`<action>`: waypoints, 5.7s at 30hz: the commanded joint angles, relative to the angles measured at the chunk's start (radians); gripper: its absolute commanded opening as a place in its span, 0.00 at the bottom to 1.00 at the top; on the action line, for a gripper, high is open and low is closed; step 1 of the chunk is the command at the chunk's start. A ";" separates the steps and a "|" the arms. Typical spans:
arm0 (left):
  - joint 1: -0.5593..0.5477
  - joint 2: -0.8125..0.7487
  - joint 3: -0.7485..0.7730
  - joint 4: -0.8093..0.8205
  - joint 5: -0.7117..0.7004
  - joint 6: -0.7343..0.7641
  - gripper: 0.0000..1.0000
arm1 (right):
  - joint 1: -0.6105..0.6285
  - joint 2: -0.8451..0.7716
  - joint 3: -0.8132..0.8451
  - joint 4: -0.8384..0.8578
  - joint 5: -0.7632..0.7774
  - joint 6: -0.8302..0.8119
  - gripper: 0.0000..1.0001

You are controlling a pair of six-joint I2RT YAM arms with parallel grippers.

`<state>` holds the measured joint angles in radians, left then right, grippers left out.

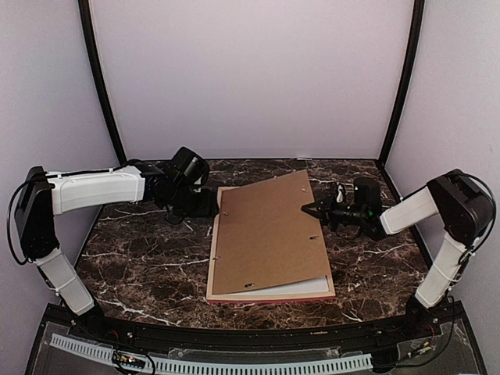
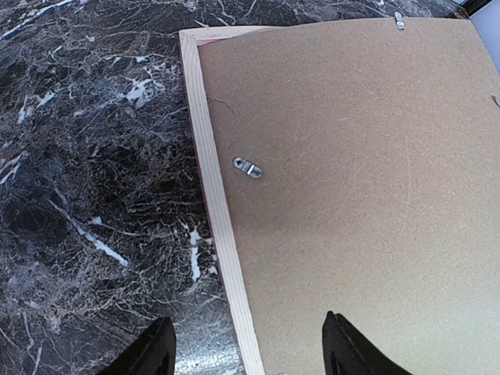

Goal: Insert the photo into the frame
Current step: Place the backboard on the frame body.

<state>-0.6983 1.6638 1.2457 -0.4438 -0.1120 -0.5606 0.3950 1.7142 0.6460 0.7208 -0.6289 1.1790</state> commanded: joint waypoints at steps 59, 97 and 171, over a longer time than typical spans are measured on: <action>-0.141 0.049 -0.125 0.068 0.275 0.030 0.66 | 0.014 0.089 0.162 -0.215 0.024 -0.265 0.44; -0.173 0.093 -0.107 -0.047 0.323 -0.064 0.66 | 0.031 0.068 0.108 -0.163 0.058 -0.226 0.43; 0.045 -0.009 -0.089 0.096 0.395 -0.032 0.67 | 0.166 0.054 0.258 -0.532 0.331 -0.378 0.54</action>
<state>-0.6579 1.6451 1.1309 -0.4225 0.2150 -0.6174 0.5335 1.7695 0.8349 0.2863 -0.3584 0.8715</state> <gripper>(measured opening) 0.666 0.517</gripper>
